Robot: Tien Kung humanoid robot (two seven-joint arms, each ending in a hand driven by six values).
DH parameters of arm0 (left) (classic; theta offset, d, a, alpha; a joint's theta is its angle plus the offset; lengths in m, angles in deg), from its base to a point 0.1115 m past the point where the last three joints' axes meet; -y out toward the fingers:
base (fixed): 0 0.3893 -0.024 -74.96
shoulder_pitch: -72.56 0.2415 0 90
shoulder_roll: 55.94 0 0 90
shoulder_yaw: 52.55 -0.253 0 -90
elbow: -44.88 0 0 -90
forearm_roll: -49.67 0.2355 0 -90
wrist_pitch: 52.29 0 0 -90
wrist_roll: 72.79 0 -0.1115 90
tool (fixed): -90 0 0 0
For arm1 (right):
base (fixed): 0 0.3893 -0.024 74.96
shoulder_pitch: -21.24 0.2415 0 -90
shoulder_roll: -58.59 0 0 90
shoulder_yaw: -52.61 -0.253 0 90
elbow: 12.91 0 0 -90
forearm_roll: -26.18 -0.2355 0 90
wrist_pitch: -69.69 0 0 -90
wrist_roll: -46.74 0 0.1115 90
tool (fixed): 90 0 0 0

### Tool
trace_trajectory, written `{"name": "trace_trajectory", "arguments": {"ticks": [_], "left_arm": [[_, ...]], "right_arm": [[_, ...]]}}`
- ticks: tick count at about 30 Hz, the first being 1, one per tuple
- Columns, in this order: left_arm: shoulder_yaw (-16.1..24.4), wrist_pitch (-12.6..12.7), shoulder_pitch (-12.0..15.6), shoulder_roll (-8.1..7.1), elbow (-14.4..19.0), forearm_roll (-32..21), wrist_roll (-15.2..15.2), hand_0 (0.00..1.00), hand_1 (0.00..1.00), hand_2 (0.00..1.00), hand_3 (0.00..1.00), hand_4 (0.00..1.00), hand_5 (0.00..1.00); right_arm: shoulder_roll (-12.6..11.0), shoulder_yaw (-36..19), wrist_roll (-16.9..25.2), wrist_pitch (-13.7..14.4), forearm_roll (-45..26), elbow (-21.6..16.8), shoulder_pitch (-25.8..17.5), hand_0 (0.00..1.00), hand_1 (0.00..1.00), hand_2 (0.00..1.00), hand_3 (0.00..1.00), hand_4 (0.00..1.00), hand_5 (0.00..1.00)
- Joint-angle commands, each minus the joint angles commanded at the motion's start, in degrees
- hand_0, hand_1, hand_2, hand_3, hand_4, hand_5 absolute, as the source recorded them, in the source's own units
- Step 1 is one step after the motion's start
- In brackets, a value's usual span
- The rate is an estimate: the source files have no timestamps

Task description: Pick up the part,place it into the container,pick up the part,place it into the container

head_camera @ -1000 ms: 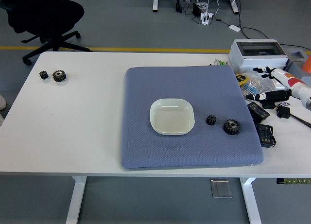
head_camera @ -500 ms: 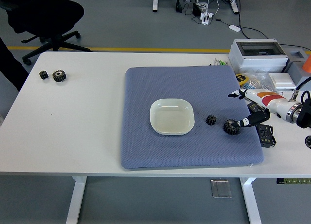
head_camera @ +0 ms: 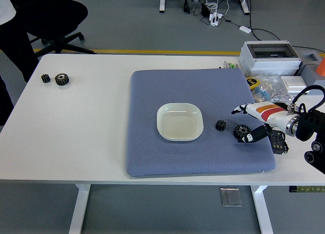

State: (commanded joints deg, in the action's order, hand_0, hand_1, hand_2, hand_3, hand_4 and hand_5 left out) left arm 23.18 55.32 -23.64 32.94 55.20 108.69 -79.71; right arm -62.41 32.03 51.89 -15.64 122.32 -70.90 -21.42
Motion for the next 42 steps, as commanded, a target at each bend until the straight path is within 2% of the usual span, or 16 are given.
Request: {"name": "trace_trajectory", "arguments": {"ticks": [6, 7, 12, 13, 18, 19, 21, 24, 25, 36, 37, 42], "left_arm": [[-0.06, -0.04, -0.01, -0.06, 0.00, 0.09, -0.05, 0.621, 0.588, 0.652, 0.556, 0.653, 0.576], [-0.08, -0.02, 0.00, -0.05, 0.00, -0.01, -0.02, 0.624, 0.588, 0.652, 0.557, 0.653, 0.574], [-0.26, -0.01, -0.02, -0.03, 0.00, -0.12, -0.05, 0.624, 0.588, 0.652, 0.557, 0.653, 0.574], [-0.29, 0.00, -0.03, -0.03, 0.00, -0.10, -0.07, 0.622, 0.588, 0.652, 0.556, 0.652, 0.574], [-0.32, 0.01, 0.02, -0.02, 0.00, -0.19, -0.05, 0.622, 0.588, 0.652, 0.556, 0.652, 0.574], [-0.27, 0.01, 0.02, -0.01, 0.00, -0.12, -0.06, 0.621, 0.587, 0.652, 0.557, 0.650, 0.571], [-0.27, 0.02, -0.01, 0.01, 0.00, 0.02, -0.12, 0.621, 0.587, 0.652, 0.557, 0.650, 0.571], [-0.26, 0.01, -0.01, 0.00, 0.00, -0.01, -0.10, 0.621, 0.587, 0.652, 0.557, 0.650, 0.571], [-0.20, 0.01, 0.00, -0.01, 0.00, 0.03, -0.09, 0.622, 0.585, 0.652, 0.556, 0.650, 0.571], [-0.19, 0.05, -0.08, -0.03, 0.00, -0.01, -0.10, 0.622, 0.583, 0.652, 0.556, 0.650, 0.571], [-0.23, 0.03, -0.08, -0.05, 0.00, -0.07, -0.10, 0.621, 0.582, 0.652, 0.556, 0.650, 0.571], [-0.31, 0.02, -0.08, -0.08, 0.00, -0.09, -0.11, 0.621, 0.582, 0.652, 0.556, 0.650, 0.571]], "right_arm": [[0.84, 2.81, -0.50, 0.95, -1.05, 2.52, 1.23, 0.749, 0.731, 0.781, 0.774, 0.998, 0.355], [0.94, 3.02, -0.47, 0.93, -1.23, 2.81, 1.30, 0.716, 0.712, 0.764, 0.773, 0.998, 0.330], [1.81, 3.49, 0.22, 1.87, -2.45, 4.76, 1.35, 0.716, 0.712, 0.764, 0.773, 0.998, 0.330], [2.08, 3.66, 0.30, 2.09, -2.70, 5.27, 1.38, 0.679, 0.700, 0.751, 0.688, 0.998, 0.312], [3.11, 3.66, 0.55, 2.80, -3.43, 6.60, 1.21, 0.679, 0.700, 0.751, 0.688, 0.998, 0.312], [3.38, 3.49, 0.60, 2.83, -3.75, 6.94, 1.13, 0.627, 0.681, 0.734, 0.663, 0.998, 0.300], [3.90, 3.05, 0.62, 2.76, -4.15, 7.57, 0.96, 0.627, 0.681, 0.734, 0.663, 0.998, 0.300], [4.09, 2.86, 0.89, 2.85, -4.16, 7.58, 0.83, 0.627, 0.681, 0.734, 0.663, 0.998, 0.300], [4.10, 2.89, 0.99, 2.94, -4.15, 7.52, 0.81, 0.553, 0.643, 0.706, 0.631, 0.993, 0.297], [4.56, 3.53, 0.89, 2.56, -4.29, 8.65, 0.57, 0.535, 0.640, 0.702, 0.626, 0.995, 0.296], [4.58, 3.48, 0.93, 2.56, -4.34, 8.69, 0.50, 0.426, 0.597, 0.700, 0.610, 0.970, 0.279], [4.66, 3.28, 1.31, 2.87, -4.40, 8.65, 0.34, 0.426, 0.597, 0.700, 0.610, 0.970, 0.279]]}}
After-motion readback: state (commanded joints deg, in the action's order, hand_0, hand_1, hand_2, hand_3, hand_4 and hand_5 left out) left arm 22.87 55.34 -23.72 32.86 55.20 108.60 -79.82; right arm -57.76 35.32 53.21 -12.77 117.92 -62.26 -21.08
